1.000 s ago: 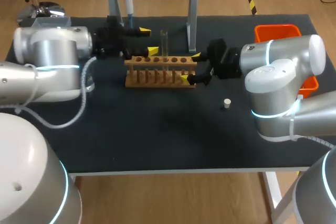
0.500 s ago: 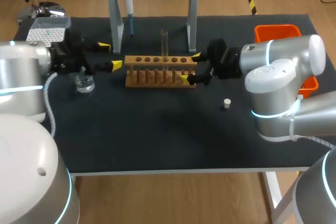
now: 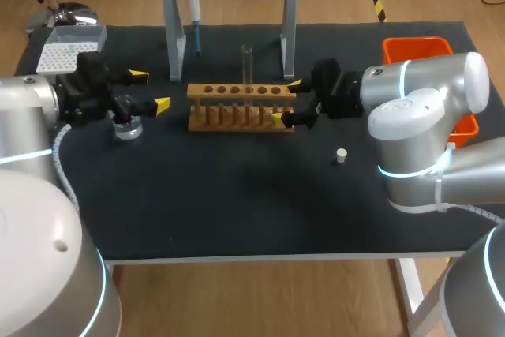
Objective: Invert the test tube, pick up the pipette, mount the tip to pipette, aspirate from beaker and dispense into the tube, eject the tip, return the pipette, and cap with the stopper.
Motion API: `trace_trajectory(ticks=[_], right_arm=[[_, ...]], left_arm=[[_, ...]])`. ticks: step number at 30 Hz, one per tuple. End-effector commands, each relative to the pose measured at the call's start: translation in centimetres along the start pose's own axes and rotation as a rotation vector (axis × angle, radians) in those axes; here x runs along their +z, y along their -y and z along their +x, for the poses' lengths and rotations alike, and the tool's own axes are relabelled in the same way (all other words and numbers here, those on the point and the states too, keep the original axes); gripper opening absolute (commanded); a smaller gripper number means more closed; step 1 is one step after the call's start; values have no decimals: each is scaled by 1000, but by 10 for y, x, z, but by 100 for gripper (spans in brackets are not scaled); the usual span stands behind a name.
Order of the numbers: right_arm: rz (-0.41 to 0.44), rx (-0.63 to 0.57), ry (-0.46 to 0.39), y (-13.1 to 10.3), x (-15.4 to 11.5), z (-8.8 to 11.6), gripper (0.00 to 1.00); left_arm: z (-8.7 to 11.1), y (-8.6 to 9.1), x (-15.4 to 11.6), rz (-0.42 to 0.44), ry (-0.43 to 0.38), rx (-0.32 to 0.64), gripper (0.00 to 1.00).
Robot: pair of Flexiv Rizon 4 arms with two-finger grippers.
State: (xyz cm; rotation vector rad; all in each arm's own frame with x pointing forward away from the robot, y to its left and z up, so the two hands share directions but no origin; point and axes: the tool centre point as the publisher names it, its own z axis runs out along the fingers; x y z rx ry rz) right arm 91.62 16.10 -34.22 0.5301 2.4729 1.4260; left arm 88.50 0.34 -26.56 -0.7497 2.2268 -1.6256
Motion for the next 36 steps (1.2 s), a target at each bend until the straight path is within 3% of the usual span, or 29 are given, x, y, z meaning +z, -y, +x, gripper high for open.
trace_trajectory(ticks=[1,3,7,18,24,36], right_arm=[[1,0,-1,0,-1,0,100],[1,0,-1,0,-1,0,100],[1,0,-1,0,-1,0,100],[1,0,-1,0,-1,0,100],[1,0,-1,0,-1,0,100],[1,0,-1,0,-1,0,100]], left_arm=[[2,1,3,0,14,0,100],[2,1,3,0,14,0,100],[-19,-11,-13,-43,104,-17,100],[-84,-41,-71,-112,436,-123,100],[-112,-55,-93,-157,568,-168,100],[-161,-75,-118,-211,741,-258,100]])
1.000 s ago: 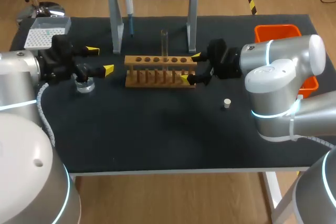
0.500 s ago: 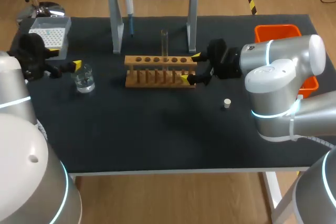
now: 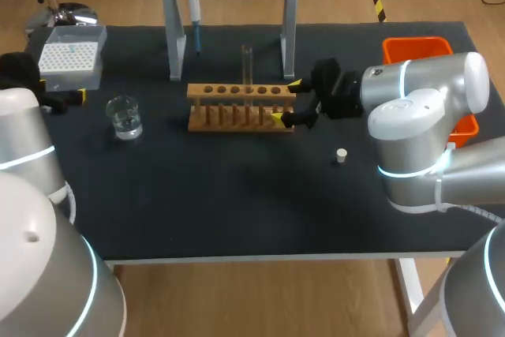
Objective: Invert the test tube, pick up the pipette, mount the tip to pipette, aspirate from beaker and dispense into the tube, eject the tip, return the pipette, and cap with the stopper.
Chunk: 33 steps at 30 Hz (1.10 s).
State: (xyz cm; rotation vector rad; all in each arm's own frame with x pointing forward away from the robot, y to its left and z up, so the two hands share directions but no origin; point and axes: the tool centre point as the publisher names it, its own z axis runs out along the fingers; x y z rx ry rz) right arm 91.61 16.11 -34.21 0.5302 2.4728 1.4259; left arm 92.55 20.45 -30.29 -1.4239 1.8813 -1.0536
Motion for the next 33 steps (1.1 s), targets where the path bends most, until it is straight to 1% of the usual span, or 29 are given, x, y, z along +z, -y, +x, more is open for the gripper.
trace_trajectory(ticks=[1,9,11,13,18,33], right_arm=[[1,0,-1,0,-1,0,100],[1,0,-1,0,-1,0,100],[1,0,-1,0,-1,0,100],[1,0,-1,0,-1,0,100],[1,0,-1,0,-1,0,100],[1,0,-1,0,-1,0,100]], left_arm=[[-7,2,17,-5,110,-7,100],[-25,10,32,-37,142,-14,100],[-28,12,36,-40,146,-14,100],[-30,13,40,-51,174,-20,100],[-38,17,53,-54,189,-39,100],[-59,33,85,-55,197,-54,100]])
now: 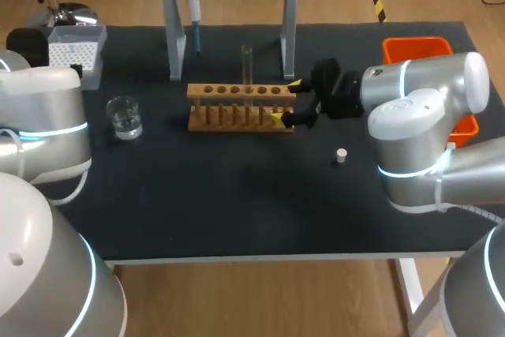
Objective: Invert the test tube, pick up the pipette, mount the tip to pipette, aspirate from beaker and dispense into the tube, eject the tip, return the pipette, and cap with the stopper.
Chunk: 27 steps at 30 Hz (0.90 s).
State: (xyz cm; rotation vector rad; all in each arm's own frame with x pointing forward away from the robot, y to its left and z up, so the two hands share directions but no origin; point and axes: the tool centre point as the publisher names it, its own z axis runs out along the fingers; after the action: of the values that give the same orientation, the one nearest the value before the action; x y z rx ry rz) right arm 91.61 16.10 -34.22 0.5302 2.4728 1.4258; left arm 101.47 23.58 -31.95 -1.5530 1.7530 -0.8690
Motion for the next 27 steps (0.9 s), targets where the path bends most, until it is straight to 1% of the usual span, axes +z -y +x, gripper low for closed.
trace_trajectory(ticks=[1,8,27], right_arm=[[1,0,-1,0,-1,0,100],[1,0,-1,0,-1,0,100],[1,0,-1,0,-1,0,100]], left_arm=[[0,6,15,-4,8,1,100],[-3,10,26,-2,1,-1,100],[-3,10,54,-10,7,-12,100]])
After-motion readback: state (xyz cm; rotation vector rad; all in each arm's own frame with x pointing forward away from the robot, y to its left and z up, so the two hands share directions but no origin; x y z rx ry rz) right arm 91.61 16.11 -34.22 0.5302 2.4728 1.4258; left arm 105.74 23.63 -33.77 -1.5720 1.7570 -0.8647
